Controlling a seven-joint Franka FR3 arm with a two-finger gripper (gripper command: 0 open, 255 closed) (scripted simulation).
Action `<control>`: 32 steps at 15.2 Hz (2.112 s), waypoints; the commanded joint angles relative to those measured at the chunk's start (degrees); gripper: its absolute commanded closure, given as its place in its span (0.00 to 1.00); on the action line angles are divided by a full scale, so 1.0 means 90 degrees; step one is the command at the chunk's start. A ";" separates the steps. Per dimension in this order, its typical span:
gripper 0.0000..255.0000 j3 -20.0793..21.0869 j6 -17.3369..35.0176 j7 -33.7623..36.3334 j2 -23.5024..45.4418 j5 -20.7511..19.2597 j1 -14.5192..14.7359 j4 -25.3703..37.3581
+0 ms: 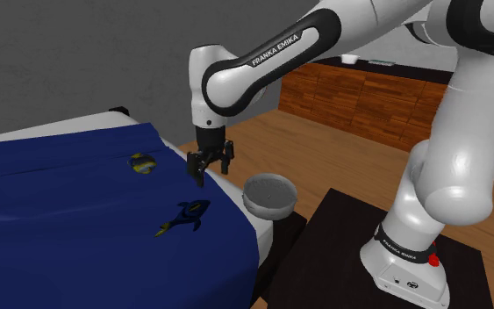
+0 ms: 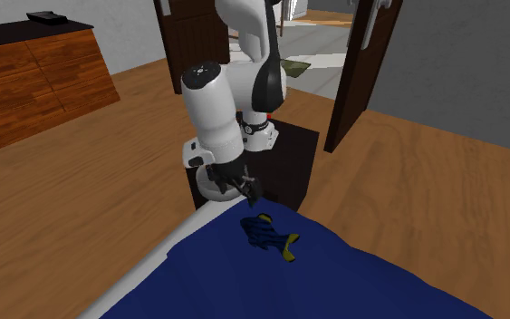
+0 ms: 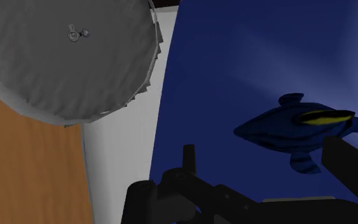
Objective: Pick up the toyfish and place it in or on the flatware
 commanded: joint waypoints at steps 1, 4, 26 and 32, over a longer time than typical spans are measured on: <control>0.00 0.0067 0.0173 0.0183 0.0486 -0.0055 0.0096 0.0358; 0.00 0.0111 0.0311 0.0404 0.1189 -0.0163 0.0235 0.0980; 1.00 0.0111 0.0915 0.0622 0.2173 -0.0316 0.0464 0.1414; 1.00 0.0111 0.0915 0.0623 0.2175 -0.0317 0.0464 0.1415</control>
